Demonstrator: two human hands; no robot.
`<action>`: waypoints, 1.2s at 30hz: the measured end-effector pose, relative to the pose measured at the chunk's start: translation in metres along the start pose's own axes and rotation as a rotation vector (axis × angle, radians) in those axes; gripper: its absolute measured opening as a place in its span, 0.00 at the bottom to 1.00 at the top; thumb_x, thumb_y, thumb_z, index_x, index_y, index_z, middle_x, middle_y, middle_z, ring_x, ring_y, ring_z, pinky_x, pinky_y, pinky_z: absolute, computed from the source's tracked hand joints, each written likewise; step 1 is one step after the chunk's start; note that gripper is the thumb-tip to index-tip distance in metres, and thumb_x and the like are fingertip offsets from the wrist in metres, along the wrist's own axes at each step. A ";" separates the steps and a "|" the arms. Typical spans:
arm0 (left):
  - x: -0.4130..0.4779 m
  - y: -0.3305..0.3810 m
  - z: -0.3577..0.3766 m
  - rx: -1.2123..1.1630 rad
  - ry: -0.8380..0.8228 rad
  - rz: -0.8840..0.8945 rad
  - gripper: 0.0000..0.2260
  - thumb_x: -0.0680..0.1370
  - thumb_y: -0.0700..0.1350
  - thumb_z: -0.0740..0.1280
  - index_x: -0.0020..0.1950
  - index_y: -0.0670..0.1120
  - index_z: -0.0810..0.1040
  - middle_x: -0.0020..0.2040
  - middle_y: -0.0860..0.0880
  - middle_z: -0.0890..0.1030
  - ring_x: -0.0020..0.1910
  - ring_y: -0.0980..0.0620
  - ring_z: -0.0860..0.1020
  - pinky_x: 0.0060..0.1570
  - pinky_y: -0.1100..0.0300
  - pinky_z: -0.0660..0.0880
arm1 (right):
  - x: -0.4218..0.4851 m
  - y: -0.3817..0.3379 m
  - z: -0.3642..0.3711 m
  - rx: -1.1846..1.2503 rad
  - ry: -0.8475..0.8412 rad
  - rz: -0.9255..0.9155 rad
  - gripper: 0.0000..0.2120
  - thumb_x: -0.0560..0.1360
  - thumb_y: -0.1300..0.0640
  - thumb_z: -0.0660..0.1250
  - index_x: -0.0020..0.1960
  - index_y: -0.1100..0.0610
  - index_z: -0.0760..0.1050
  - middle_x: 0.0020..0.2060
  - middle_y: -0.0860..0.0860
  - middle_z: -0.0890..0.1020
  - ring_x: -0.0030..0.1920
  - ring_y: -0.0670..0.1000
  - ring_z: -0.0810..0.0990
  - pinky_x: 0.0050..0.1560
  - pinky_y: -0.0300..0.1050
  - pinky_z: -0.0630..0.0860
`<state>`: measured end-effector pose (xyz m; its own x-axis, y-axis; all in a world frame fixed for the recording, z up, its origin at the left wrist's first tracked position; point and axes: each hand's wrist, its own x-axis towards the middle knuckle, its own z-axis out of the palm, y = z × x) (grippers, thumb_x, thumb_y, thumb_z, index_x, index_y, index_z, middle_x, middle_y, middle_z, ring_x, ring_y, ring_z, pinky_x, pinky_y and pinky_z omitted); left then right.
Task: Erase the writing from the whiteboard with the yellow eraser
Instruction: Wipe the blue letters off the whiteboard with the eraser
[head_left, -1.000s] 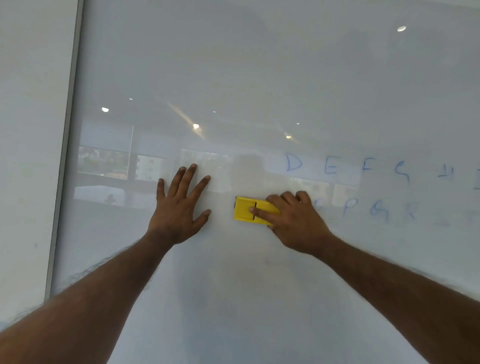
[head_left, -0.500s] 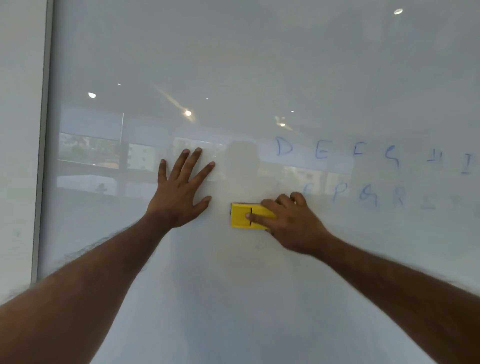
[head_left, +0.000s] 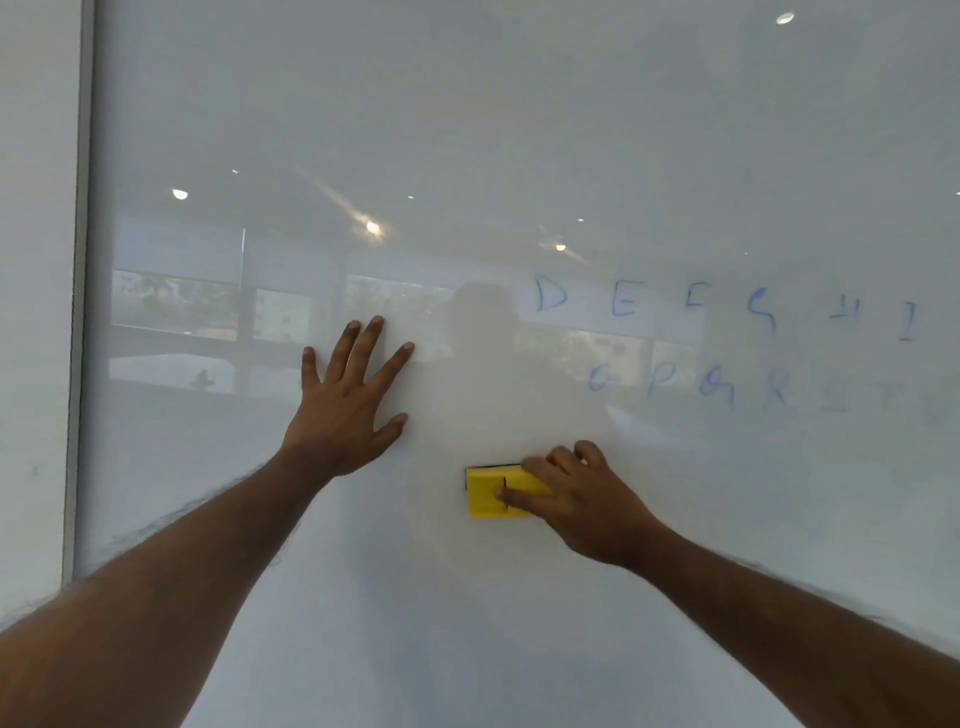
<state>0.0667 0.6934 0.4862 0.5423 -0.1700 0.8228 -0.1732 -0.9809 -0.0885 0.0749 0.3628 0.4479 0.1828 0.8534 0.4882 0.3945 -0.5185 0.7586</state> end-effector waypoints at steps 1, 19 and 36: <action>0.000 0.000 -0.001 0.008 -0.006 -0.002 0.37 0.78 0.61 0.62 0.82 0.57 0.47 0.83 0.47 0.40 0.82 0.44 0.41 0.74 0.28 0.49 | -0.002 0.010 -0.003 -0.017 0.001 -0.004 0.26 0.72 0.60 0.67 0.67 0.44 0.70 0.55 0.56 0.79 0.45 0.58 0.75 0.48 0.53 0.65; 0.020 0.017 -0.003 0.028 0.026 -0.006 0.38 0.77 0.63 0.62 0.82 0.57 0.46 0.83 0.45 0.39 0.82 0.44 0.39 0.75 0.30 0.48 | -0.020 0.033 -0.007 -0.029 0.063 0.092 0.27 0.69 0.61 0.67 0.65 0.43 0.72 0.55 0.56 0.79 0.45 0.58 0.76 0.48 0.52 0.63; 0.033 0.021 -0.007 0.037 0.120 0.046 0.37 0.74 0.66 0.54 0.81 0.53 0.57 0.83 0.43 0.49 0.81 0.38 0.48 0.75 0.33 0.54 | -0.002 0.047 -0.025 -0.039 0.118 0.333 0.28 0.67 0.56 0.74 0.65 0.44 0.73 0.54 0.55 0.79 0.45 0.58 0.77 0.48 0.52 0.64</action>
<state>0.0753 0.6674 0.5156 0.4319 -0.2044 0.8785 -0.1640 -0.9755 -0.1464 0.0702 0.3359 0.4933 0.1893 0.6261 0.7564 0.2957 -0.7710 0.5641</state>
